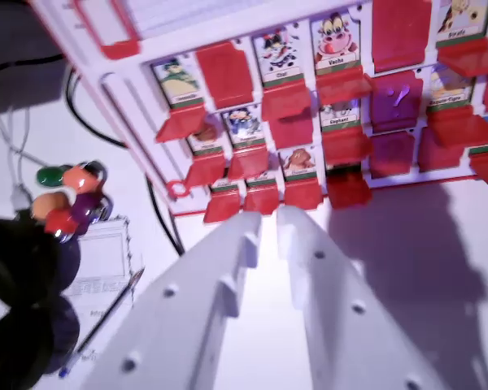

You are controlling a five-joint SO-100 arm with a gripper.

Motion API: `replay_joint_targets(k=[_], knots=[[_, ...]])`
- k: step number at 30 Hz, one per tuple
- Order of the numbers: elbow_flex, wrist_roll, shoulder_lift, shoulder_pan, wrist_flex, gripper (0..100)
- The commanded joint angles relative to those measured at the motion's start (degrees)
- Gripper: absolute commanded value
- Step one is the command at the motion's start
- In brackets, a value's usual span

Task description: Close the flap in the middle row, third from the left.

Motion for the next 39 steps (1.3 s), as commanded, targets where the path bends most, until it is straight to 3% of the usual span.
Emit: replay_joint_targets(k=[1, 22, 39], knots=[[3.87, -1.32, 14.59, -0.44, 0.18, 2], [36.47, -12.30, 49.48, 0.35, -4.39, 2], [50.63, -17.40, 64.69, 1.23, -6.06, 2]])
